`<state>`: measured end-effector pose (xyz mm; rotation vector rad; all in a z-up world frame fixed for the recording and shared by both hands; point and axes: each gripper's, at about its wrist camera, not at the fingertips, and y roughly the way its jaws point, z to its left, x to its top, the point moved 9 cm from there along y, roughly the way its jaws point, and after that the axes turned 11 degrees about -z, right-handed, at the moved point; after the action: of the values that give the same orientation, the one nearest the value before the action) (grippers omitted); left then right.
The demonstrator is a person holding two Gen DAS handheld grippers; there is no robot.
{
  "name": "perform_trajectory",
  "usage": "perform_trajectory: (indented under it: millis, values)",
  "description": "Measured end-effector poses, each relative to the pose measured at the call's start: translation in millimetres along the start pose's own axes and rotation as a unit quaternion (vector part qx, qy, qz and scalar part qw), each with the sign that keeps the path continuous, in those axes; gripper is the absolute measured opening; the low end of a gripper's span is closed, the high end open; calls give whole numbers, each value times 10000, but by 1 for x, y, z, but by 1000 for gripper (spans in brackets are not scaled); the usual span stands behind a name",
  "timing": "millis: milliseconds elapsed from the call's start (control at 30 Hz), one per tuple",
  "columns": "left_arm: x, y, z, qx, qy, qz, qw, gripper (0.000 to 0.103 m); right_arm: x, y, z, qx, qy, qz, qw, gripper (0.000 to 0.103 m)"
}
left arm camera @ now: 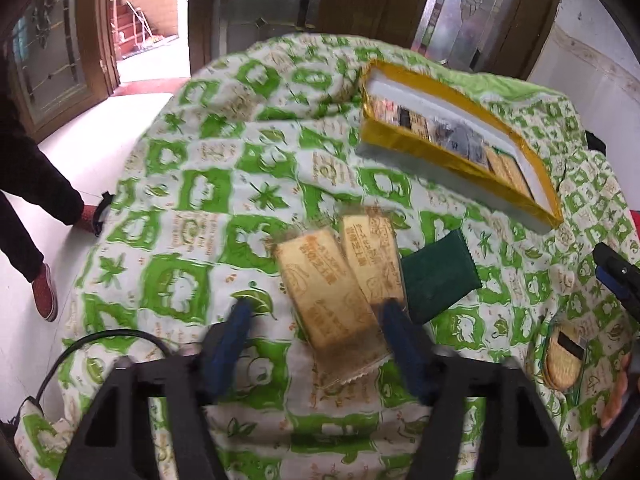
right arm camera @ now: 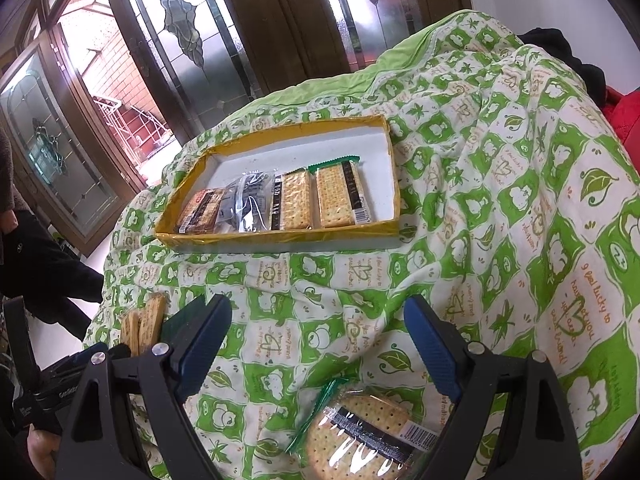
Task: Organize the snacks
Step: 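Grasp the yellow cheese-biscuit packs with the left tool while the right tool grasps the dark green pack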
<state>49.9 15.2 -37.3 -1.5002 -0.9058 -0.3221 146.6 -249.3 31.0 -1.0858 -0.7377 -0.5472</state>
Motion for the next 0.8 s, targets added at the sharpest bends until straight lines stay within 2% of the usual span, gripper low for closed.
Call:
perform_trajectory:
  millis: [100, 167, 267, 533, 667, 733, 767, 800]
  values:
    - [-2, 9, -1, 21, 4, 47, 10000, 58, -3, 3, 4, 24, -34, 86, 10000, 88]
    - [-1, 9, -1, 38, 35, 10, 10000, 44, -7, 7, 10, 78, -80, 214, 9997, 88]
    - [-3, 7, -1, 13, 125, 24, 9999, 39, -18, 14, 29, 275, -251, 482, 9981, 88]
    - [-8, -5, 19, 82, 214, -18, 9997, 35, -39, 29, 88, 674, -1027, 919, 9882, 88]
    - [-9, -5, 24, -51, 115, -7, 9999, 35, -51, 42, 103, 863, -766, 1382, 9837, 87]
    - [-10, -4, 23, -73, 139, -25, 9999, 35, -56, 50, 108, 804, -714, 1572, 9817, 80]
    - [-10, -4, 23, -78, 159, -36, 9998, 35, -59, 53, 110, 759, -675, 1682, 9805, 71]
    - [-10, -4, 22, -78, 173, -44, 9998, 35, -61, 55, 112, 761, -569, 1771, 9796, 69]
